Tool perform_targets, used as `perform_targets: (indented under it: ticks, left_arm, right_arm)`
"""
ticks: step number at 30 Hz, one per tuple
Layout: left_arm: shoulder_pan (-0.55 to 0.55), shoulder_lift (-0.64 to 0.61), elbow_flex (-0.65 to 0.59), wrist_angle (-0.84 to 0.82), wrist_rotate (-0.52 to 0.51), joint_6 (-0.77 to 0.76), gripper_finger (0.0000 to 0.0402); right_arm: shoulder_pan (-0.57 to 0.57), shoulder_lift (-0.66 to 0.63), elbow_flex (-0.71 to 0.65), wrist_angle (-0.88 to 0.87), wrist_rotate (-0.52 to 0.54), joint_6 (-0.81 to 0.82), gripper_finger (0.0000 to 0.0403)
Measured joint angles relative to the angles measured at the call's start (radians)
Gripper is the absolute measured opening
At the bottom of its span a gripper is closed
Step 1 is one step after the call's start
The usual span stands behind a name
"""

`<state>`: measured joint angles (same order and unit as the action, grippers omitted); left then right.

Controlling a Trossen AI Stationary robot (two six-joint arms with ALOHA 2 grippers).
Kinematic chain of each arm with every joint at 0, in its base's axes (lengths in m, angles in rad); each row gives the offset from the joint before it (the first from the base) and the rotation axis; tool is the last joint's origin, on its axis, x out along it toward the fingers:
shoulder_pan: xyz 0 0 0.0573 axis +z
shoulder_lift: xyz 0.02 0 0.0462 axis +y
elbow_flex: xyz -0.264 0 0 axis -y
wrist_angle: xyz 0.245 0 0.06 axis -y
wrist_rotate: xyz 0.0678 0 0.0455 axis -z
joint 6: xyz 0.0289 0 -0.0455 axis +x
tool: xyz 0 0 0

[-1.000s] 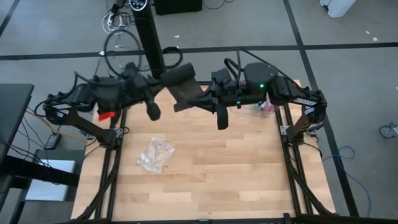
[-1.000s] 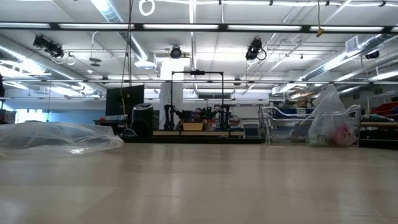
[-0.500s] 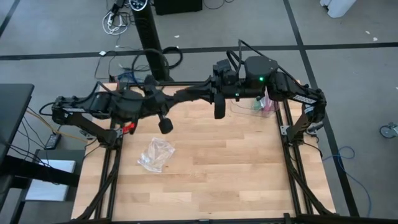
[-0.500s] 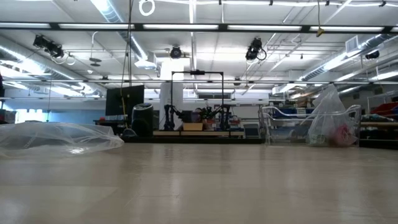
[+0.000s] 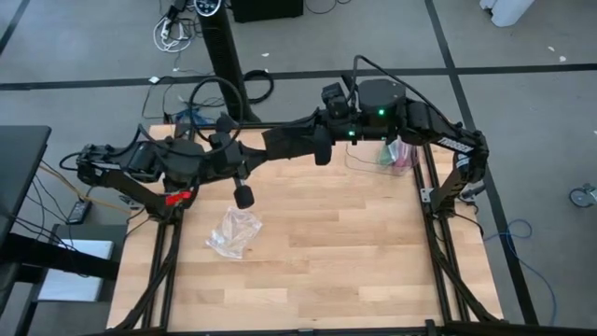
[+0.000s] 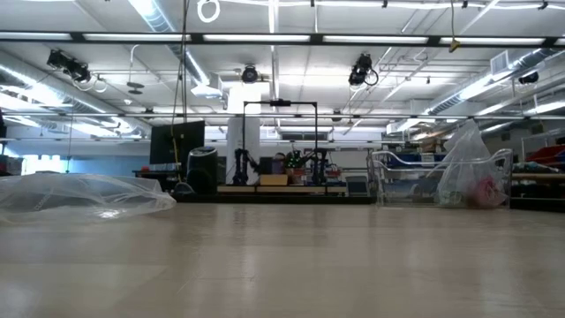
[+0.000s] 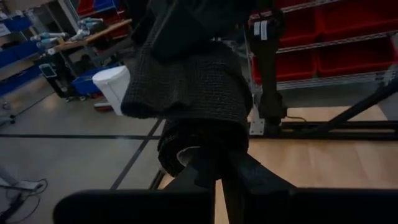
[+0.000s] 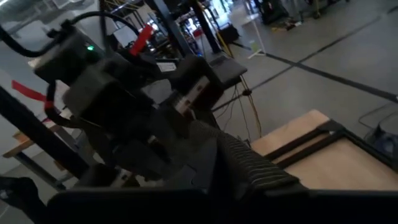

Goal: Roll bandage
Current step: Roll the black bandage

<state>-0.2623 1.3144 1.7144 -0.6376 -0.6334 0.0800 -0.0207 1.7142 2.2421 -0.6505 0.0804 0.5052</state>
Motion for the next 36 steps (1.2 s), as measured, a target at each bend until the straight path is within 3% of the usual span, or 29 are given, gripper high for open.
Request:
perform_targets:
  ticks: [13, 18, 22, 29, 36]
  left_arm:
    - [-0.011, 0.013, -0.002, -0.009, 0.066, -0.031, 0.0012]
    - [-0.016, 0.017, -0.002, -0.008, 0.074, -0.040, 0.0012]
    - [-0.015, 0.009, 0.013, -0.011, 0.117, -0.084, 0.0012]
    - [-0.011, -0.004, 0.161, 0.015, 0.307, -0.238, 0.0012]
    - [0.034, -0.008, 0.258, 0.138, 0.358, -0.636, 0.0012]
  right_arm:
    - [-0.003, 0.001, 0.000, 0.007, 0.008, 0.127, 0.0221]
    - [-0.003, 0.001, 0.000, 0.018, -0.001, 0.141, 0.0271]
    - [-0.019, -0.022, 0.000, 0.020, -0.034, 0.051, 0.0284]
    - [-0.077, -0.156, 0.002, -0.037, -0.058, -0.268, 0.0278]
    - [-0.088, -0.189, 0.002, -0.058, -0.076, -0.219, 0.0271]
